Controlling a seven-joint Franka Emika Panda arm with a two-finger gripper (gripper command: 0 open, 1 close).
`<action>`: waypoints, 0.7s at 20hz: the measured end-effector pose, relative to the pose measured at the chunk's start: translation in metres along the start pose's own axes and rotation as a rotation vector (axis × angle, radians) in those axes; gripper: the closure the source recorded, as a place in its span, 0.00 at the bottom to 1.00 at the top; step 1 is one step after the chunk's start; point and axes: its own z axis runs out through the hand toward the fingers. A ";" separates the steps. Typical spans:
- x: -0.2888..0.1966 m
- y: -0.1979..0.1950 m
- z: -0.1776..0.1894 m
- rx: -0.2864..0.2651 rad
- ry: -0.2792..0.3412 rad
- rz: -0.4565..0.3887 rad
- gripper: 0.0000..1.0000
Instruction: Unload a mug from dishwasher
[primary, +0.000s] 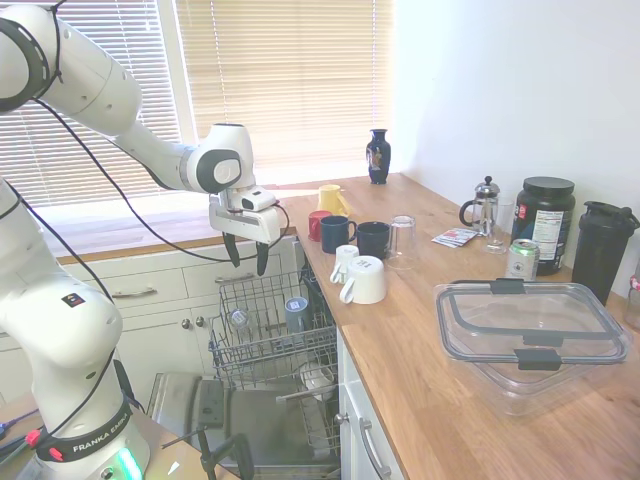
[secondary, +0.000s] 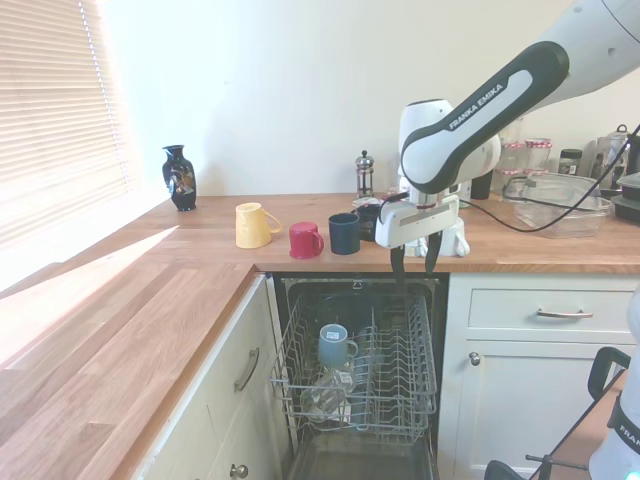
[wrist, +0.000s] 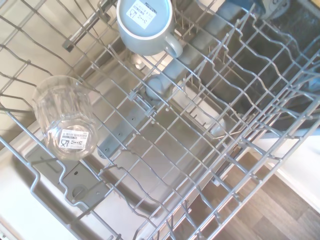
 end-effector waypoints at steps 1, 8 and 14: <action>0.000 0.000 0.000 -0.001 -0.001 -0.001 0.00; -0.007 -0.014 0.018 -0.019 0.002 -0.093 0.00; -0.008 -0.048 0.053 -0.063 0.020 -0.207 0.00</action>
